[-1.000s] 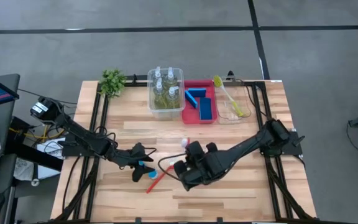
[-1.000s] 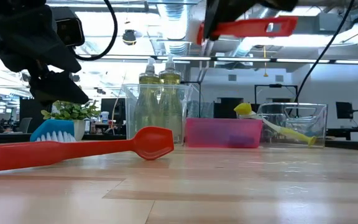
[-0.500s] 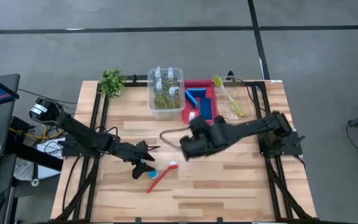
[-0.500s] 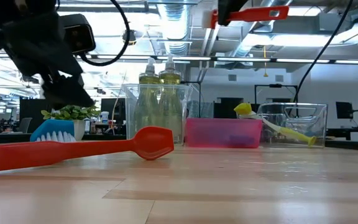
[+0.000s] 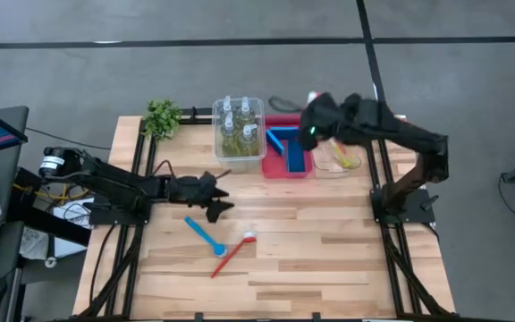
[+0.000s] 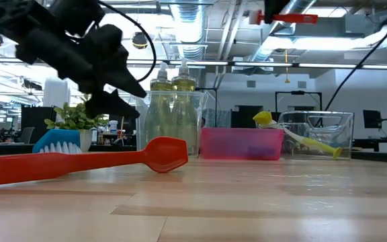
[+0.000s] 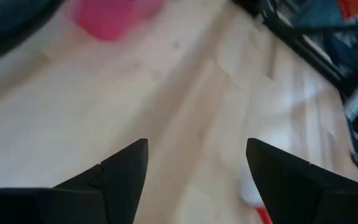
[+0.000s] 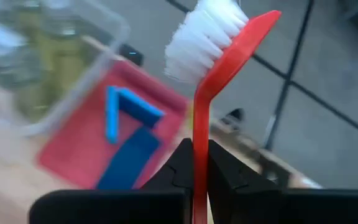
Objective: Pick & Place Kitchen Sink Supplies
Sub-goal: Put the red dish brush into the transparent bin
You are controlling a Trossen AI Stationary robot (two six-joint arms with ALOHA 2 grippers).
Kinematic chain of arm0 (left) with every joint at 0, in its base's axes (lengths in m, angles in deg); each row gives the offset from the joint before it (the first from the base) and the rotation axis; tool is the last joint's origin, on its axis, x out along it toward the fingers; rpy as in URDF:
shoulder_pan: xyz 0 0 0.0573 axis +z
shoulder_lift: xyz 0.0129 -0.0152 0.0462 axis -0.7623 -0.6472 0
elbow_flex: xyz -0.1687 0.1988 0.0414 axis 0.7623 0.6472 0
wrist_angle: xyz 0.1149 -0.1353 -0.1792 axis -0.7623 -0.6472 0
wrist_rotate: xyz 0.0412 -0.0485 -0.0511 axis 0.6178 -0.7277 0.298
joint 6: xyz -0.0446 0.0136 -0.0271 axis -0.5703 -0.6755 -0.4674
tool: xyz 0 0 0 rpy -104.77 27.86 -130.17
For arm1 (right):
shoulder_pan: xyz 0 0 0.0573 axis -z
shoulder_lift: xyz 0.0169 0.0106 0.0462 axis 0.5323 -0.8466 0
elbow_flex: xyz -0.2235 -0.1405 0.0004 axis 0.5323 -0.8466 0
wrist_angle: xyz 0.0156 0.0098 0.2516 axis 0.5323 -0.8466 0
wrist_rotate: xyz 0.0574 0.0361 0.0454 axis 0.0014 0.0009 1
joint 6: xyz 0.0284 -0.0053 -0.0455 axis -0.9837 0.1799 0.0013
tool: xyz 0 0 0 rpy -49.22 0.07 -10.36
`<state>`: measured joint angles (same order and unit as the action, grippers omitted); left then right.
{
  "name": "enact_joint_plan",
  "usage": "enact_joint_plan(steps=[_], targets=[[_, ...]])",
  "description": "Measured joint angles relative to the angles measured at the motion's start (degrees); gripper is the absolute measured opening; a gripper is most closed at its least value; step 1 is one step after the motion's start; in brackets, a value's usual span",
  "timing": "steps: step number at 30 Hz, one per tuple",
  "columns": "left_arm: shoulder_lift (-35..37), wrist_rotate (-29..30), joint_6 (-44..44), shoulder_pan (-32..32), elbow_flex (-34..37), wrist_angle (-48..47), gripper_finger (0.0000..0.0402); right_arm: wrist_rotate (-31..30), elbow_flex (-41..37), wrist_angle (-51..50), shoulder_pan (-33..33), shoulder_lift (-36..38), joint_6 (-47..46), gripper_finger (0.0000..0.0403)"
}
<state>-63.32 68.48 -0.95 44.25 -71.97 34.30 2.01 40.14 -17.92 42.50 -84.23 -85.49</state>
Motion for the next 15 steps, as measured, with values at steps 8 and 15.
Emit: enact_joint_plan(steps=[8,15], targets=[[0.0,1.3,1.1,6.7,0.0,0.8,0.0273,5.8,0.0,0.5,15.2,1.8,16.5,0.001],[0.0,7.0,1.1,7.2,0.0,0.9,0.0273,21.7,-15.8,18.9,25.6,7.7,28.3,0.001]])
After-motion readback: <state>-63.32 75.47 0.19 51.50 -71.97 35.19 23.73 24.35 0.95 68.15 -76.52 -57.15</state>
